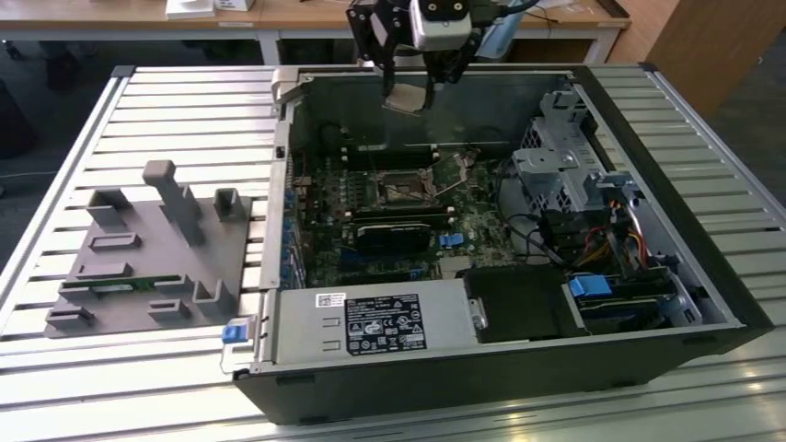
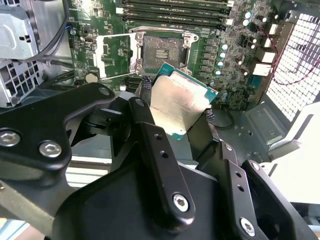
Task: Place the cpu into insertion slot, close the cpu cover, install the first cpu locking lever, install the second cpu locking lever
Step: 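Place the cpu into insertion slot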
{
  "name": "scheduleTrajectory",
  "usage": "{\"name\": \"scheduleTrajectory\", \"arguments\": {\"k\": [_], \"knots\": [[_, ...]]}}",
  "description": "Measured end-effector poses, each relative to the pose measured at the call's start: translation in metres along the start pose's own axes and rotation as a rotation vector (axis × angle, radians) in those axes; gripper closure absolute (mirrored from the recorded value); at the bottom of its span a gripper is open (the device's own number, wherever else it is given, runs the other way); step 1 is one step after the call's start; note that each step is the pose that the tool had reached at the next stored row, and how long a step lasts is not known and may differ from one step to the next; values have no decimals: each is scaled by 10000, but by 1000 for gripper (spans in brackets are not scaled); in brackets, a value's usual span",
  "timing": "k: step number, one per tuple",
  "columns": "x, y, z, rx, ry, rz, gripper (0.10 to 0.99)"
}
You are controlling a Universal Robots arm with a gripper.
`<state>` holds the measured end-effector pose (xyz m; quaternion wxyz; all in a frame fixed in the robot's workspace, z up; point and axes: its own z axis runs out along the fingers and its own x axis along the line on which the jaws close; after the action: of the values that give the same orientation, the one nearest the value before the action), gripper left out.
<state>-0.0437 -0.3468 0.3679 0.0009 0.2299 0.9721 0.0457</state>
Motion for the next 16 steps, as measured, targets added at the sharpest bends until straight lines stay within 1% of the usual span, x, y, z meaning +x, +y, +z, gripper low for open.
{"name": "scheduleTrajectory", "arguments": {"k": [16], "knots": [[1,-1,4,-15,-69,770,549]]}}
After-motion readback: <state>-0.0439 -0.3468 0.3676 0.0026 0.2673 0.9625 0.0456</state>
